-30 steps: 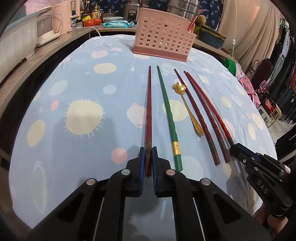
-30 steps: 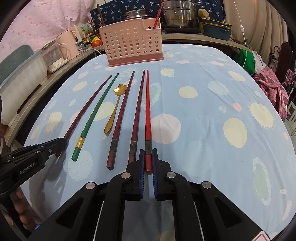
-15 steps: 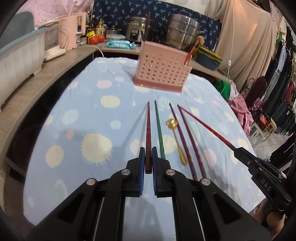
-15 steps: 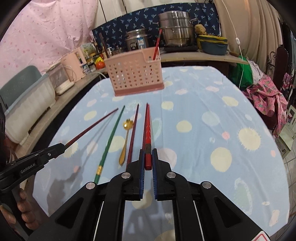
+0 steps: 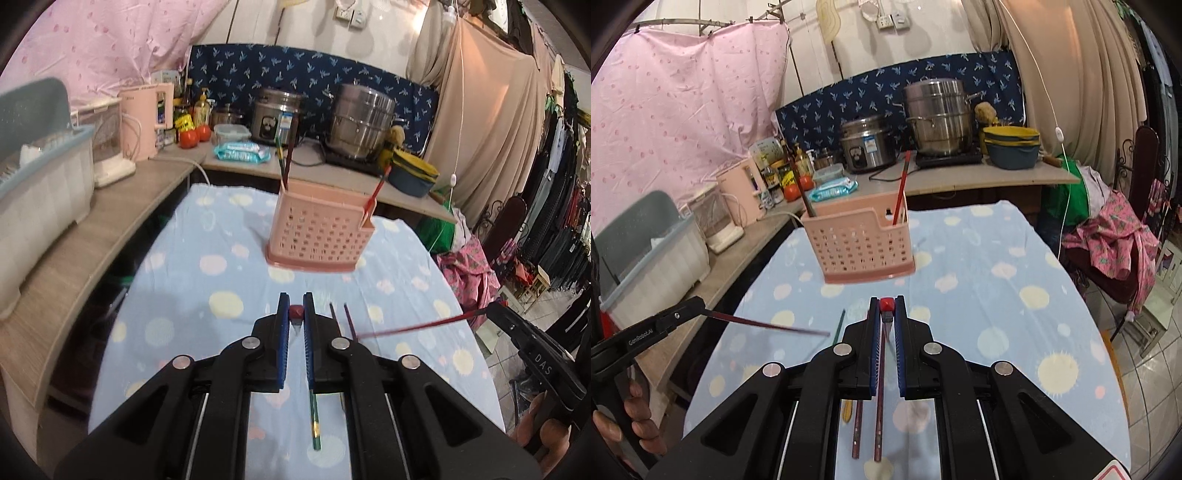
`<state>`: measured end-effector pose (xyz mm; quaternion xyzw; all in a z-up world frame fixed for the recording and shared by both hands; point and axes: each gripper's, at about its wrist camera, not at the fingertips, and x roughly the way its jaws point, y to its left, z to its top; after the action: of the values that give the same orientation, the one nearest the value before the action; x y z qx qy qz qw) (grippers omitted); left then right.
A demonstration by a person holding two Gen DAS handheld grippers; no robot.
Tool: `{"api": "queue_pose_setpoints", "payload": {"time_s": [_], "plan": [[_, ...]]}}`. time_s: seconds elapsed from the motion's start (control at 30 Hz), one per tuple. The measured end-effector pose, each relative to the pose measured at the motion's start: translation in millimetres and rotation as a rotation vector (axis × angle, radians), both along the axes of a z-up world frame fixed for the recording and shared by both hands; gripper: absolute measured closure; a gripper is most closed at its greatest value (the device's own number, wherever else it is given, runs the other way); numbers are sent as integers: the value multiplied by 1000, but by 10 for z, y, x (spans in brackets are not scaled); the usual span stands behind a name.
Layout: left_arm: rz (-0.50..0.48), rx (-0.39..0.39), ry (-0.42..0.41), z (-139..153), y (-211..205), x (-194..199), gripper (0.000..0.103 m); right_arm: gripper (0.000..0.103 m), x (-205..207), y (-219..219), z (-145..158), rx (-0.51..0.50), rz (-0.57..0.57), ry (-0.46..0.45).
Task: Organize utensils
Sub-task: 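Lift both chopsticks and carry them toward the pink basket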
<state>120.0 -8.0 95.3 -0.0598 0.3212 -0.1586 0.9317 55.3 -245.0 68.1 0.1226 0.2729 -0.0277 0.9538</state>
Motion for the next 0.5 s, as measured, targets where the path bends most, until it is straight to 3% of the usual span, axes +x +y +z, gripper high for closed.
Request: {"api": "queue_pose_setpoints", "payload": {"time_s": [0.5], "plan": [[-3,-35,-136,749,-127,655,96,96,605,-157,603,21,30,-100]]}}
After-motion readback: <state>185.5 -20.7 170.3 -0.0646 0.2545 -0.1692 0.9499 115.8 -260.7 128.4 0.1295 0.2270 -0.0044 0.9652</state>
